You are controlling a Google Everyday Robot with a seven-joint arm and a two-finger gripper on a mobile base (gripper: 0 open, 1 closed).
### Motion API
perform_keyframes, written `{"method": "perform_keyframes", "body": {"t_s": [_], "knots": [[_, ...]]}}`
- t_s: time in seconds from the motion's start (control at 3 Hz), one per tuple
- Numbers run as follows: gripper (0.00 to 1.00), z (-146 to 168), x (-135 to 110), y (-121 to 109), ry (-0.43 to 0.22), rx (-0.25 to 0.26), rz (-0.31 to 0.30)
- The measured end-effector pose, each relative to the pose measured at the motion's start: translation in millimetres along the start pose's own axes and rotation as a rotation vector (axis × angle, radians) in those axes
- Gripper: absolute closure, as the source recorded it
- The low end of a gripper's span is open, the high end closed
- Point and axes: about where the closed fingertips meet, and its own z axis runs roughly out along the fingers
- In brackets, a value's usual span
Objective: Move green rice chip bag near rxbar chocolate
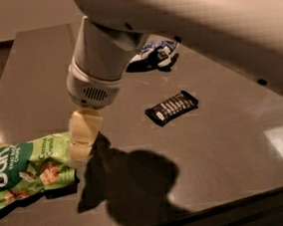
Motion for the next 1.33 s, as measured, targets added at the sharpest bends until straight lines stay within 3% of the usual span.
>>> {"method": "perform_keyframes", "body": {"t_s": [0.67, 1.0, 1.33], "knots": [[0.00, 52, -36, 6, -0.028, -0.097, -0.042], [0.00, 74, -43, 7, -0.014, -0.120, -0.068], [0.18, 86, -49, 9, 0.003, -0.126, -0.095]]}}
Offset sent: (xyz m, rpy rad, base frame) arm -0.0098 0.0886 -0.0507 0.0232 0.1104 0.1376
